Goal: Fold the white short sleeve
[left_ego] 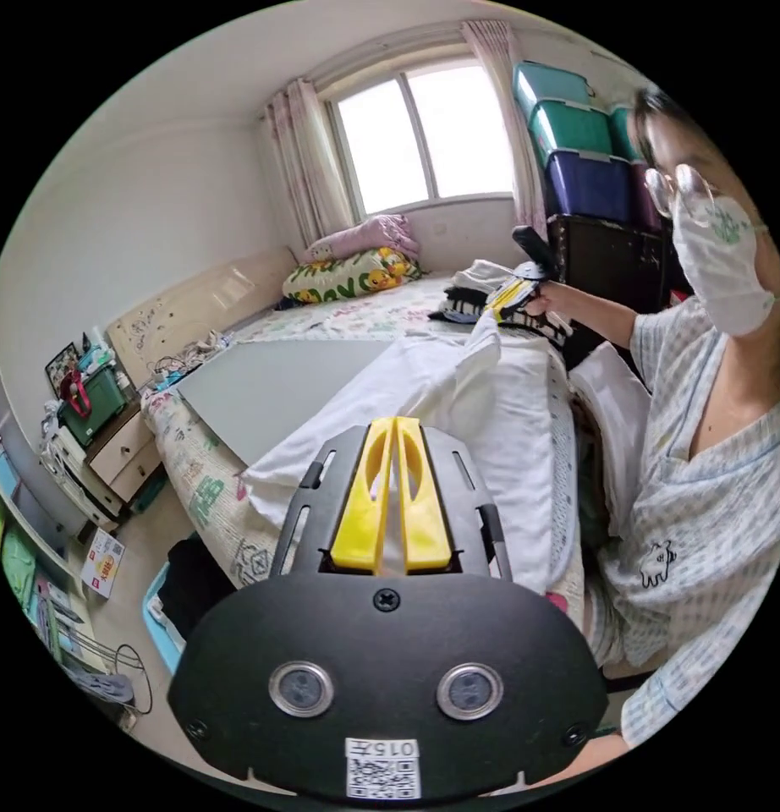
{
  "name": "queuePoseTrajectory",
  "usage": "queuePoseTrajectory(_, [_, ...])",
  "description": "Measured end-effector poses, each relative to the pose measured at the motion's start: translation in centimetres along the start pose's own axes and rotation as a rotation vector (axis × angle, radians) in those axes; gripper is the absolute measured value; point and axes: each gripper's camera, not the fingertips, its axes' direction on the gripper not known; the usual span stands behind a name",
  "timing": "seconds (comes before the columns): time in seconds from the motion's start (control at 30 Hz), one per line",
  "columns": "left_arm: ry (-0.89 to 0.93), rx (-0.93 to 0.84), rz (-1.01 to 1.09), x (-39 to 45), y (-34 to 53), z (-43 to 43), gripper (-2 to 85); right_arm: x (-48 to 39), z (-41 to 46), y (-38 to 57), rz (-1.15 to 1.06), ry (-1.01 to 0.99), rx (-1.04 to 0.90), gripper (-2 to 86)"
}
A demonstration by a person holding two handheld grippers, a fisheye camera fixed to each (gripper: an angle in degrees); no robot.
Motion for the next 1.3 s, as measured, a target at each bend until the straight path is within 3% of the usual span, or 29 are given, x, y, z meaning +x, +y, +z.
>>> queuePoseTrajectory(0.17, [-0.1, 0.175, -0.251, -13.7, -10.5, 7.0, 0.2, 10.8, 2.6, -15.9, 0.254, 0.268, 0.199, 4.1])
queuePoseTrajectory(0.23, [-0.28, 0.287, -0.508, -19.5, -12.2, 11.3, 0.8, 16.1, 5.4, -22.9, 0.409, 0.409, 0.285, 6.0])
queuePoseTrajectory(0.3, [-0.35, 0.299, -0.664, -21.1, -11.4, 13.9, 1.6, 18.4, 7.7, -25.2, 0.499, 0.388, 0.299, 7.2])
queuePoseTrajectory(0.37, [-0.273, 0.277, -0.603, -20.3, -10.6, 16.4, 2.7, 18.6, 10.3, -25.7, 0.436, 0.239, 0.299, 7.6])
queuePoseTrajectory(0.43, [-0.151, 0.108, -0.439, -18.1, -9.2, 21.3, 5.1, 17.7, 15.1, -25.4, 0.271, 0.109, 0.156, 9.3])
queuePoseTrajectory(0.63, [-0.023, -0.26, -0.202, -12.6, -6.9, 33.4, 7.9, 20.1, 24.3, -24.9, 0.149, 0.094, -0.155, 11.5])
queuePoseTrajectory(0.8, [0.069, -0.415, -0.147, -10.3, -6.2, 38.6, 8.6, 21.5, 25.9, -26.7, 0.073, 0.013, -0.302, 12.6])
queuePoseTrajectory(0.9, [0.111, -0.461, -0.146, -9.4, -5.7, 40.2, 8.2, 21.7, 25.7, -27.6, 0.017, 0.073, -0.327, 11.6])
queuePoseTrajectory(1.1, [0.151, -0.376, -0.239, -10.5, -3.3, 38.2, 2.5, 27.2, 22.5, -29.8, 0.181, 0.028, -0.269, 1.2])
queuePoseTrajectory(1.2, [-0.033, -0.225, -0.395, -15.0, 0.3, 31.1, 1.8, 33.7, 16.4, -29.3, 0.371, 0.086, -0.102, 0.3])
queuePoseTrajectory(1.3, [-0.282, -0.113, -0.681, -21.0, 8.2, 24.1, 2.1, 41.4, 11.1, -26.1, 0.655, 0.369, 0.009, 0.9])
